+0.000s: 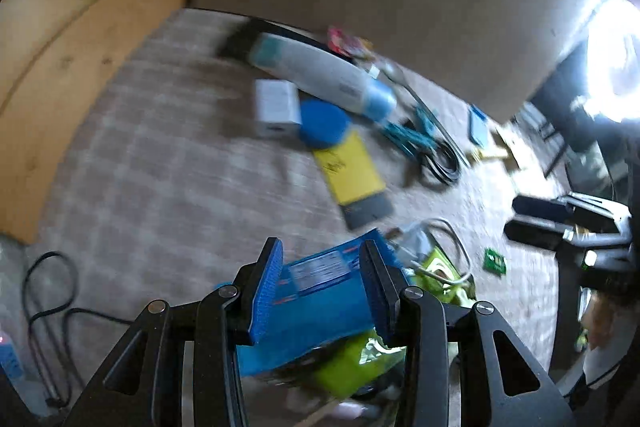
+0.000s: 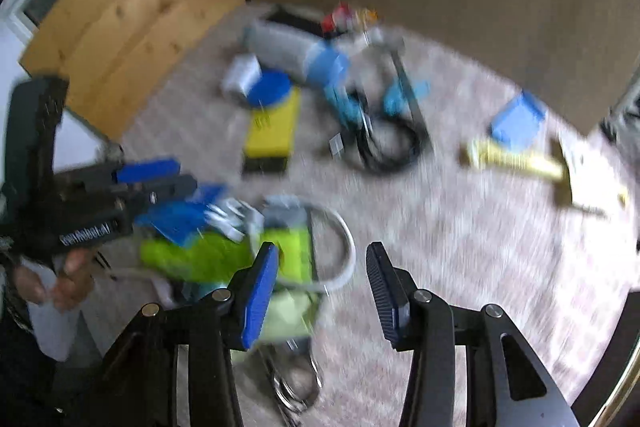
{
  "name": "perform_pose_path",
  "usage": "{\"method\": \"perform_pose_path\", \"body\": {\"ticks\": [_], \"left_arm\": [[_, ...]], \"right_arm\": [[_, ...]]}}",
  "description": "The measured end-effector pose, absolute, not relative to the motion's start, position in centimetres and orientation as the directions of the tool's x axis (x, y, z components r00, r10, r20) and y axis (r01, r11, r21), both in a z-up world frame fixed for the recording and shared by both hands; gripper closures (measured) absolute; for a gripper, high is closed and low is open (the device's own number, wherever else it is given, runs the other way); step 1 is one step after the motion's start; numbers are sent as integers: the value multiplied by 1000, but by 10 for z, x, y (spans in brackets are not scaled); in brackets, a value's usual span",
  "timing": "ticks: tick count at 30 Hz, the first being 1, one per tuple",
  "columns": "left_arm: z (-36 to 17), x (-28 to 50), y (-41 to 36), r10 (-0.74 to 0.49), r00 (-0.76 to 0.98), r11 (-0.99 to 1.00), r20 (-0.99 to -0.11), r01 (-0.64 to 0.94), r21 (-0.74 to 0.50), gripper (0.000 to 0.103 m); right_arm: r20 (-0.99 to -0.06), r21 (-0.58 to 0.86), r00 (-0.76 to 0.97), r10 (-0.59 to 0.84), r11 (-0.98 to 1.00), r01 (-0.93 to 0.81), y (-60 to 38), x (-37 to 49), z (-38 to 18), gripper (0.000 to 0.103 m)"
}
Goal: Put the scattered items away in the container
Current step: 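Reach into the pile and grasp the white lotion bottle with the right gripper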
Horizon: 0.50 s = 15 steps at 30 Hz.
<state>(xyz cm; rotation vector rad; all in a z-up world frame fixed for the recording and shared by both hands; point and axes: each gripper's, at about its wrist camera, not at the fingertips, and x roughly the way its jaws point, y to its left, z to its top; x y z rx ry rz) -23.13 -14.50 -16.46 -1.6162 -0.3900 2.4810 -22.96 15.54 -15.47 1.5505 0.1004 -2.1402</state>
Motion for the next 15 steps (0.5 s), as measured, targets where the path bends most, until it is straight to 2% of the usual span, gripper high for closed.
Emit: {"method": "perform_pose_path", "body": {"ticks": [9, 15], "left_arm": [[-149, -218, -195, 232, -457, -945, -859, 102, -310, 60], [-153, -217, -204, 228, -455, -940, -861, 126, -316, 60]], "right_arm": [[-893, 197, -270, -359, -853, 483, 61, -297, -153, 61], [-931, 89, -263, -254, -855, 510, 8, -340, -185, 60]]}}
